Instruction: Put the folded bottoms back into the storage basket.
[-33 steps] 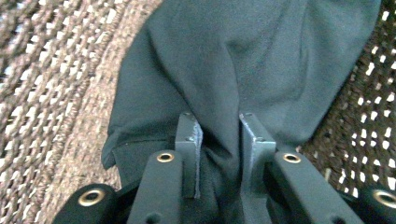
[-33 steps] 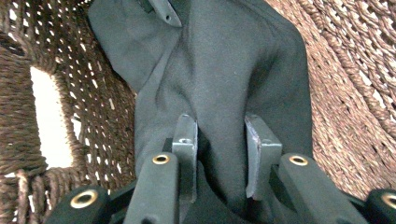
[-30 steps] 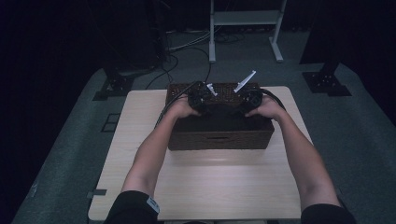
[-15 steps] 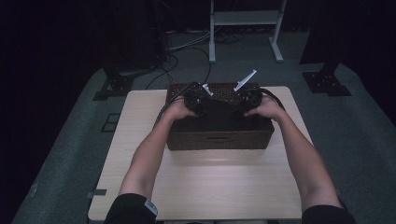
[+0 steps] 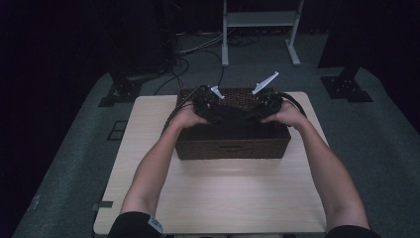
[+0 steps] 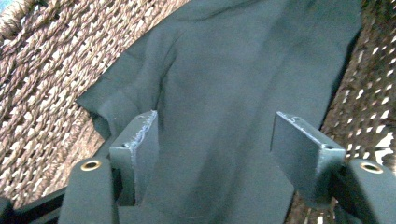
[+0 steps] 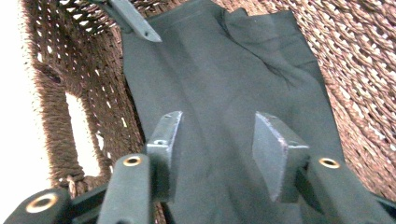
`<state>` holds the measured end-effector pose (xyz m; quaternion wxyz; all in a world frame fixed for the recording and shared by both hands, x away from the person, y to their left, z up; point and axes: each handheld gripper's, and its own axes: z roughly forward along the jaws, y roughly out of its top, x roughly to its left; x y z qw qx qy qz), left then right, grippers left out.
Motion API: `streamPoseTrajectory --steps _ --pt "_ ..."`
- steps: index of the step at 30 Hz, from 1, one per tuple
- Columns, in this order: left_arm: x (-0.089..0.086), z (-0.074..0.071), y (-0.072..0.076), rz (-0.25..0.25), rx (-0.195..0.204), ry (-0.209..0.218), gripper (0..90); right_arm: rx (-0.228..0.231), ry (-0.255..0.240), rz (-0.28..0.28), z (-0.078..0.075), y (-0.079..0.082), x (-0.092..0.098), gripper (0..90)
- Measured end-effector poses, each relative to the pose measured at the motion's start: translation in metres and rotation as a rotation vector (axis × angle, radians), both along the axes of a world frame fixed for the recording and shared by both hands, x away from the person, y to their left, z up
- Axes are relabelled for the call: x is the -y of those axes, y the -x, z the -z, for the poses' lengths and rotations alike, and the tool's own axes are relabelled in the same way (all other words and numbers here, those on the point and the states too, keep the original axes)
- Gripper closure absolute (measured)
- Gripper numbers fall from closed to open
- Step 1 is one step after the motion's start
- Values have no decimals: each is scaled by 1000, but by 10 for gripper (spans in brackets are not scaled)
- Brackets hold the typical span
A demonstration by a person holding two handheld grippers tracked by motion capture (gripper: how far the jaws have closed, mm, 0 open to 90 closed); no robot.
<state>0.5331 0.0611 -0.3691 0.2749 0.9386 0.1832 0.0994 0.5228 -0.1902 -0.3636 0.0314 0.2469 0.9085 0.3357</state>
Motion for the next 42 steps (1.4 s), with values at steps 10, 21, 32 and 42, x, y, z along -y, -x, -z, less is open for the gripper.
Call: streamPoseTrajectory --steps 10,21,32,42 --pt "0 -10 10 4 -19 36 241 -12 -20 11 -4 8 7 410" --pt "-5 -18 16 -13 -42 56 177 20 -38 24 -13 21 15 335" --pt "-13 -22 31 -12 -30 80 150 23 -55 34 -14 35 26 326" --pt "-17 -23 45 -3 -20 75 150 35 -60 33 -20 52 34 326"
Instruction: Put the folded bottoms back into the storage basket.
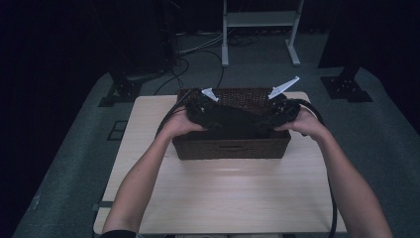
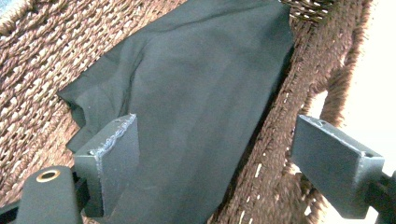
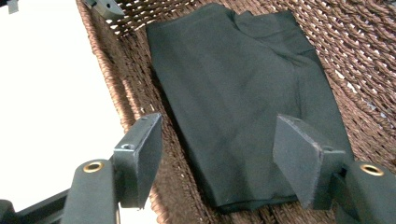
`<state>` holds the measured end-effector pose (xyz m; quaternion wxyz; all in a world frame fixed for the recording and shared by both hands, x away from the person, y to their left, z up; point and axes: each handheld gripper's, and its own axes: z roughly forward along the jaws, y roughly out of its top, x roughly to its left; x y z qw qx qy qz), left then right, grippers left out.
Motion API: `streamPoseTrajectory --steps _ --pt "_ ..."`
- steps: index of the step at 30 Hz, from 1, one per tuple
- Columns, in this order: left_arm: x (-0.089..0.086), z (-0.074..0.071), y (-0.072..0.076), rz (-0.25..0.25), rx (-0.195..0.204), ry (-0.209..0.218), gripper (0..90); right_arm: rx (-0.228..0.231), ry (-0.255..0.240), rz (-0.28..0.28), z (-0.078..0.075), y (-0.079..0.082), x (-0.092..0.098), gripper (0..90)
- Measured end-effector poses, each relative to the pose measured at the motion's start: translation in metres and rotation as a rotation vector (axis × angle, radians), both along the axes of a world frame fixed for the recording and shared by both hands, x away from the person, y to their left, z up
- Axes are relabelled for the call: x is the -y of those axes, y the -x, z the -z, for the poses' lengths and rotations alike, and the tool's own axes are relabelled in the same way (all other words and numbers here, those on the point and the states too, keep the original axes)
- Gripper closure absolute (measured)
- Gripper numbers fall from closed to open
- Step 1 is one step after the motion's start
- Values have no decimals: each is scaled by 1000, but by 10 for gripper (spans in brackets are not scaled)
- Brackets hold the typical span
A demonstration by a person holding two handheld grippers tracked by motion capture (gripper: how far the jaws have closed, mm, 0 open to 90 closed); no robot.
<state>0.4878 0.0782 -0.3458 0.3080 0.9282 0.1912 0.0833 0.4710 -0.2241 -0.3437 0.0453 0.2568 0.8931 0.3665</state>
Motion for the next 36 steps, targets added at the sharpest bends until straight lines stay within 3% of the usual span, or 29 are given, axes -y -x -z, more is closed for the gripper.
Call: streamPoseTrajectory --steps 13,18,22,36 --pt "-10 -6 17 -8 17 3 103 9 8 -6 -4 22 9 314" --pt "-18 -4 23 -12 1 28 96 24 -10 -6 -5 30 13 304" --pt "-22 -3 29 -12 1 21 93 29 -10 -7 -2 36 17 296" --pt "-31 -4 53 -10 47 39 90 46 -10 -13 1 55 20 258"
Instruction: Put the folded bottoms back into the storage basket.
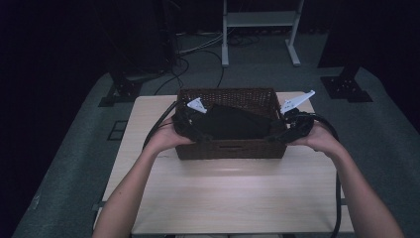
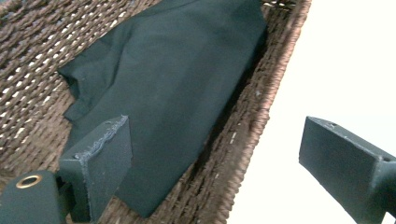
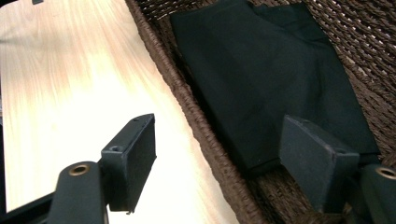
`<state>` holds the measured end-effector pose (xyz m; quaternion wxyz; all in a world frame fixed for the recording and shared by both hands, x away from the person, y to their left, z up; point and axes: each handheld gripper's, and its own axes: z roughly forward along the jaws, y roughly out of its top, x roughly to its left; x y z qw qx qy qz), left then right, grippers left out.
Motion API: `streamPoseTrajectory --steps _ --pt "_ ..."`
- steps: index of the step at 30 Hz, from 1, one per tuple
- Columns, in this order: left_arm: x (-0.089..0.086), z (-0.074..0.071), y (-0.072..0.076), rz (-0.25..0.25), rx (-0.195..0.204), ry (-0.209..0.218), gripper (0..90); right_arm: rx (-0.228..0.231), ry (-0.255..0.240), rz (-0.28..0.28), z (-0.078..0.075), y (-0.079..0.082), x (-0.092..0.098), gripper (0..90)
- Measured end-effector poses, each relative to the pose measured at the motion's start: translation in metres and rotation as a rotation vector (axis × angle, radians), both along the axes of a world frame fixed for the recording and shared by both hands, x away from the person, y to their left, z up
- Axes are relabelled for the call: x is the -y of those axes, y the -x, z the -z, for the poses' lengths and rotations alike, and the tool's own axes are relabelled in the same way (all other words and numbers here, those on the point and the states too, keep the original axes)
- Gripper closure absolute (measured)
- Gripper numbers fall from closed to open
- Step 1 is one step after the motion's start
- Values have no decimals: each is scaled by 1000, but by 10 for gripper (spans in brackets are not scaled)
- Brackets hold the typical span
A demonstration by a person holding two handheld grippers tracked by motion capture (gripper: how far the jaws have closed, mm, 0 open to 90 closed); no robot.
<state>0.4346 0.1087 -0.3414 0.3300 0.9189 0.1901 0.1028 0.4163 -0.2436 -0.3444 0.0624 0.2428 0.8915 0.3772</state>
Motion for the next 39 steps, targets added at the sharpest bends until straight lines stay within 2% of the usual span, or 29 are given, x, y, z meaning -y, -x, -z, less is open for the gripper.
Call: streamPoseTrajectory --steps 5,7,11,19,28,39 --pt "-1 2 9 14 8 -16 90 3 10 -8 2 9 -2 252" --pt "-2 3 12 14 8 -2 90 7 9 -10 3 13 -2 252" --pt "-2 2 19 20 20 -11 89 11 19 -14 5 19 -2 252" --pt "-6 1 32 28 47 -13 89 21 9 -13 9 27 -1 234" --pt "-5 -2 48 37 71 1 70 16 10 -20 15 36 -1 233" --pt "-6 9 60 43 75 12 61 36 1 -16 25 51 6 233"
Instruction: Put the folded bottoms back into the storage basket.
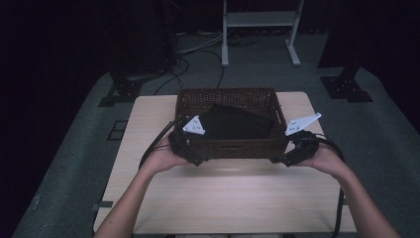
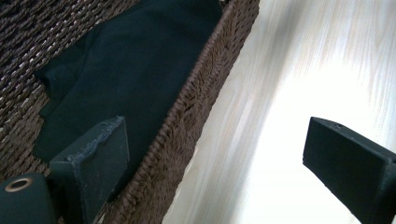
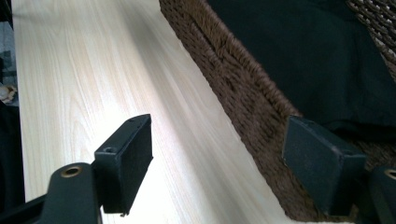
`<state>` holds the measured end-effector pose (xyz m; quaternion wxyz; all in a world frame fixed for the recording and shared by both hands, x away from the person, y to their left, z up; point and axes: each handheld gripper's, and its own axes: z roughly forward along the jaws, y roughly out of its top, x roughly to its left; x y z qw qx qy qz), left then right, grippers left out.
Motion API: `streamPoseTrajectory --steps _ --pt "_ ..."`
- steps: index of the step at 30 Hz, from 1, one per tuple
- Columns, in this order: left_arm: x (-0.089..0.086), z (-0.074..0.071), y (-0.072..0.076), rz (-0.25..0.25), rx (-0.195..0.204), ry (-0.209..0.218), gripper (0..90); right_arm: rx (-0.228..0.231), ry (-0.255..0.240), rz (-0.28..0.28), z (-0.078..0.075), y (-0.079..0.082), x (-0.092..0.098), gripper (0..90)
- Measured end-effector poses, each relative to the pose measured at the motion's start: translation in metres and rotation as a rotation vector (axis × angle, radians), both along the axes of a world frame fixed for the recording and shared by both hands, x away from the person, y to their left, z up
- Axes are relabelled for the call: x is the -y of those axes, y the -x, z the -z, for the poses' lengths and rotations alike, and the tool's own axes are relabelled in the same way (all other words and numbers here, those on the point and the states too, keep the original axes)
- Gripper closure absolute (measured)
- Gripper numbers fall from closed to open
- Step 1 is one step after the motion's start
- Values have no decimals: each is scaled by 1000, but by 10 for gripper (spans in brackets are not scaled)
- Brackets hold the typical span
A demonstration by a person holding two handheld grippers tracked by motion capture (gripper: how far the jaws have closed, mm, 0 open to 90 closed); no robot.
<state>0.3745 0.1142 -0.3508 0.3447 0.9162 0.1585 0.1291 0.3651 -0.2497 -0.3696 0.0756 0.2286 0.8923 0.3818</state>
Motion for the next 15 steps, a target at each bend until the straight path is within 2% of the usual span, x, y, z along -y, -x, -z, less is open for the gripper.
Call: streamPoseTrajectory --steps 5,9,10,15 --pt "-5 5 9 4 4 10 61 2 -11 0 4 7 4 233" --pt "-12 8 15 -9 6 12 61 6 5 -8 8 15 4 225" --pt "-13 10 16 -17 -2 23 61 6 12 -8 9 17 4 225" --pt "-17 16 24 -13 3 19 61 -2 14 -18 16 23 2 225"
